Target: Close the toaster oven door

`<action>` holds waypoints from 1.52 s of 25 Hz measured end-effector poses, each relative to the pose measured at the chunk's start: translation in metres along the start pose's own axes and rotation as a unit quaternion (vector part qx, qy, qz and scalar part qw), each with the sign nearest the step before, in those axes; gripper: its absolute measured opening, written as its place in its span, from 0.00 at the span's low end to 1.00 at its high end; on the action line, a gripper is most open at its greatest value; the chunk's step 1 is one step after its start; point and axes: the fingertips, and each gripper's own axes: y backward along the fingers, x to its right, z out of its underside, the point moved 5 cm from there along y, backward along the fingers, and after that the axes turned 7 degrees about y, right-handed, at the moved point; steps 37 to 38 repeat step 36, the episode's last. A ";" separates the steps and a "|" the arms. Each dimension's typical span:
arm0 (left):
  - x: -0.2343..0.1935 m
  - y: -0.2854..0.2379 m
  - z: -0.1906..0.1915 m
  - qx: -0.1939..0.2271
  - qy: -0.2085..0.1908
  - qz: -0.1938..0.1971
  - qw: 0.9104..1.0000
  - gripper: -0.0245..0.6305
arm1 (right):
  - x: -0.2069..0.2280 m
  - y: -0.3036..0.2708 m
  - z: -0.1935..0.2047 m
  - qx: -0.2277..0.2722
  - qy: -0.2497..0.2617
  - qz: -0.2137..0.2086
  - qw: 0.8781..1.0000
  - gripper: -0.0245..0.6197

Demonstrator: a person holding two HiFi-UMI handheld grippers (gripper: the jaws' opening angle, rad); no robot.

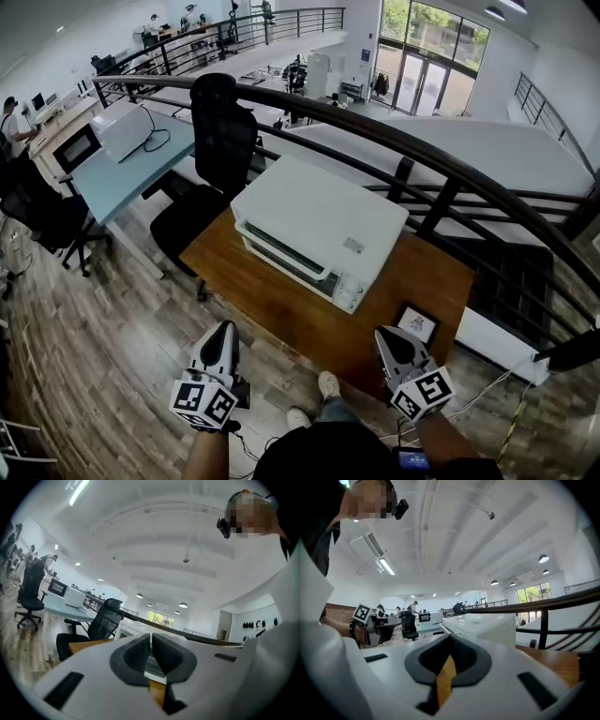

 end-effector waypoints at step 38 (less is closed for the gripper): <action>0.101 0.046 0.025 0.043 -0.006 -0.068 0.997 0.06 | 0.067 0.033 -0.020 0.045 0.004 -0.086 0.995 0.03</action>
